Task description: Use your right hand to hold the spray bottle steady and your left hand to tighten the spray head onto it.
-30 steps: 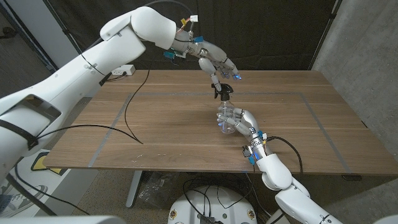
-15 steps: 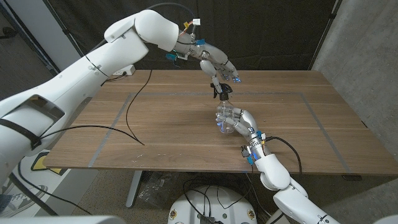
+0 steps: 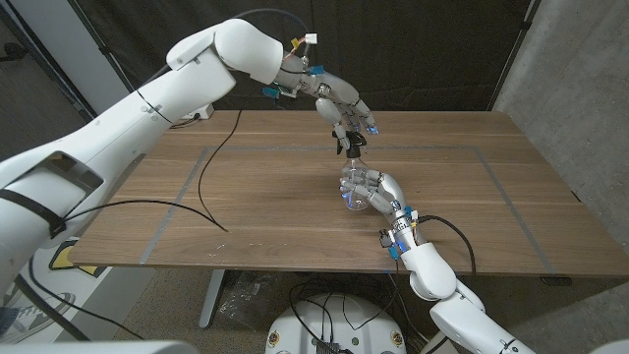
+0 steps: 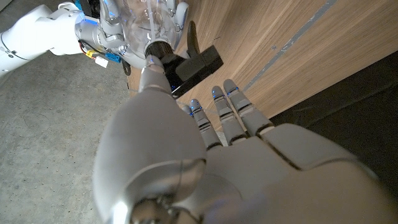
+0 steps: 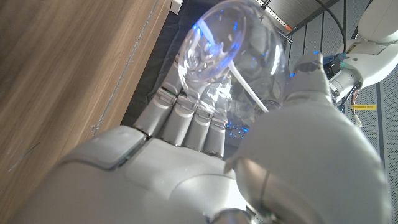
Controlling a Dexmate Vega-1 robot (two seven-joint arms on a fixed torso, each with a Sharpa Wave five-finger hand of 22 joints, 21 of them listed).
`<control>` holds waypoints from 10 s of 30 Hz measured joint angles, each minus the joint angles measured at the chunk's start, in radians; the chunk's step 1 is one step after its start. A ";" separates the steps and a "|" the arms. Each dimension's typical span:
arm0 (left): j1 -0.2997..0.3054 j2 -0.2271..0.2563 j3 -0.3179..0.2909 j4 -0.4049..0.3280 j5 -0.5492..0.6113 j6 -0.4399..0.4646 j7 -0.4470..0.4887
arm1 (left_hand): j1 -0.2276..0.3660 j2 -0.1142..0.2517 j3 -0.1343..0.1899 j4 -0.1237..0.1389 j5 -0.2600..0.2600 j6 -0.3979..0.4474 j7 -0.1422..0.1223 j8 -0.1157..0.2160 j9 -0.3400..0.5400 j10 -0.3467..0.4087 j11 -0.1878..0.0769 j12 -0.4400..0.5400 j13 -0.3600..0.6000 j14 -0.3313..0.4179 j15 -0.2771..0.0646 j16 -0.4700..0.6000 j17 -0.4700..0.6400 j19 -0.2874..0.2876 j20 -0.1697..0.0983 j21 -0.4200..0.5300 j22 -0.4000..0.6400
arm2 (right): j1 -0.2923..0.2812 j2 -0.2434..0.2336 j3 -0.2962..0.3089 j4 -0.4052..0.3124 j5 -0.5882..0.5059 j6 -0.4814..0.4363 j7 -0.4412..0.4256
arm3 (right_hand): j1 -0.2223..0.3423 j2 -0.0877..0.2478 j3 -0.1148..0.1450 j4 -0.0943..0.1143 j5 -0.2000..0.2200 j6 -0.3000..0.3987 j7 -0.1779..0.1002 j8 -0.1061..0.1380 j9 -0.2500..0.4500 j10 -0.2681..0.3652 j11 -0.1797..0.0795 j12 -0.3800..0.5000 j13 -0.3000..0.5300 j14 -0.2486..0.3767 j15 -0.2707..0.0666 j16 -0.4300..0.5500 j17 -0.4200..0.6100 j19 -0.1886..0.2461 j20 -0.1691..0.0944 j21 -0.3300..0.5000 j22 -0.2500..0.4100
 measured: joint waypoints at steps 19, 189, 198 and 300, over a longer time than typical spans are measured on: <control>0.004 -0.003 0.005 -0.018 0.016 0.043 0.007 | 0.058 0.008 0.072 0.002 -0.023 0.152 0.006 0.037 0.000 0.145 -0.012 0.020 0.000 0.153 -0.013 0.022 0.000 0.104 -0.003 0.059 0.009 | -0.004 0.002 -0.004 -0.005 -0.008 -0.006 -0.011 | -0.004 0.003 -0.001 0.001 0.000 0.004 0.003 -0.003 0.000 0.000 0.000 -0.001 0.000 0.002 0.002 0.003 0.000 -0.011 0.000 0.009 0.000; -0.069 -0.192 0.083 0.341 -0.231 -0.097 -0.104 | -0.395 -0.209 0.234 0.257 -0.058 0.005 0.074 -0.037 0.016 0.050 0.179 -0.020 0.144 0.061 0.058 0.011 0.036 0.015 0.164 0.396 -0.023 | 0.016 -0.044 -0.043 -0.062 0.141 0.023 0.181 | 0.007 -0.008 0.003 -0.003 0.000 0.017 0.017 -0.023 0.033 0.065 -0.014 -0.011 0.005 0.045 0.023 0.015 0.014 -0.034 0.009 0.178 0.011; -0.109 -0.188 0.110 0.264 -0.169 0.078 -0.105 | -0.406 -0.200 0.231 0.254 -0.054 0.048 0.066 -0.021 0.016 0.087 0.152 -0.013 0.127 0.102 0.037 0.018 0.025 0.046 0.150 0.400 -0.023 | 0.027 -0.050 -0.038 -0.085 0.048 0.007 0.141 | 0.010 -0.010 0.001 -0.001 0.000 0.017 0.017 -0.023 0.033 0.065 -0.014 -0.011 0.005 0.045 0.023 0.014 0.013 -0.037 0.012 0.184 0.011; -0.348 -0.216 0.189 0.275 -0.128 -0.032 -0.401 | -0.050 -0.107 0.347 0.039 -0.054 0.114 -0.053 0.006 0.007 0.096 0.072 0.016 0.058 0.059 -0.002 0.022 0.011 -0.047 0.043 0.271 -0.014 | 0.060 -0.081 -0.062 -0.117 -0.148 -0.127 0.011 | 0.009 -0.010 0.000 0.000 0.000 0.019 0.020 -0.032 0.032 0.065 -0.014 -0.012 0.009 0.045 0.023 0.018 0.018 -0.078 0.025 0.259 -0.007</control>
